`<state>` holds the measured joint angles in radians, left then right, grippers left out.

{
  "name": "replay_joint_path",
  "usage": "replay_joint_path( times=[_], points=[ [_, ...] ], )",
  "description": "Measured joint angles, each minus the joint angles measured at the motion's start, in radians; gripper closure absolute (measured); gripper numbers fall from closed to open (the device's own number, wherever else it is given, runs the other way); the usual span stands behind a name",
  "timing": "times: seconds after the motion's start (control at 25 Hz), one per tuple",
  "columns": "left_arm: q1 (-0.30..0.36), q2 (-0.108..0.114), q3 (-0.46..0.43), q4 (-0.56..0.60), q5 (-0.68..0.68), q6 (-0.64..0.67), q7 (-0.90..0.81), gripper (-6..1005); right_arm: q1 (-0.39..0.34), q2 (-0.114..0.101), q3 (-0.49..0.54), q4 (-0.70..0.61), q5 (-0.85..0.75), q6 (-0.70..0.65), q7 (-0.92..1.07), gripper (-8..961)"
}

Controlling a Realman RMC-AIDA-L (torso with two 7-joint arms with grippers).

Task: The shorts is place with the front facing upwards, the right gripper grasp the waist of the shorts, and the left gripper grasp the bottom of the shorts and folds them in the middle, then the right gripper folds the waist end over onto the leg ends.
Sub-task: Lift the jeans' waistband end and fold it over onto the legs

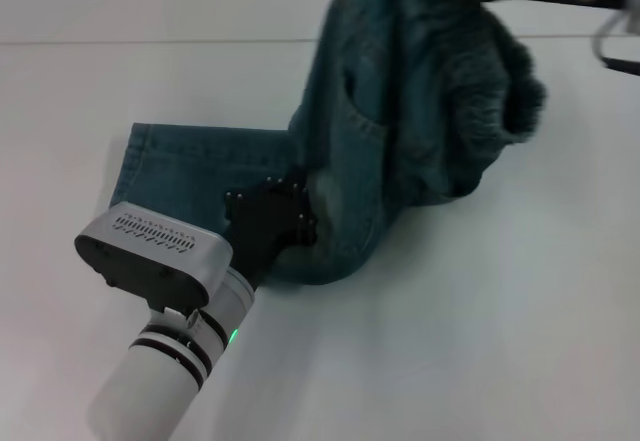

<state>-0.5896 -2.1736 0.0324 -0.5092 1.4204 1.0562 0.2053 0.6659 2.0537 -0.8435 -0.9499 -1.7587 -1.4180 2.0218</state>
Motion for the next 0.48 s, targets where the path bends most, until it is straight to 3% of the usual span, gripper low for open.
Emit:
replay_joint_path(
  times=[0.28,0.48],
  points=[
    [0.012,0.006,-0.07,0.034,0.0,0.039,-0.003,997,-0.076,-0.033,0.106,0.011,0.011,-0.138,0.015,847],
    [-0.001,0.007,-0.118,0.045,0.001,0.065,-0.007,998,-0.11,-0.056,0.119,0.015,0.006,-0.187,0.033,847]
  ],
)
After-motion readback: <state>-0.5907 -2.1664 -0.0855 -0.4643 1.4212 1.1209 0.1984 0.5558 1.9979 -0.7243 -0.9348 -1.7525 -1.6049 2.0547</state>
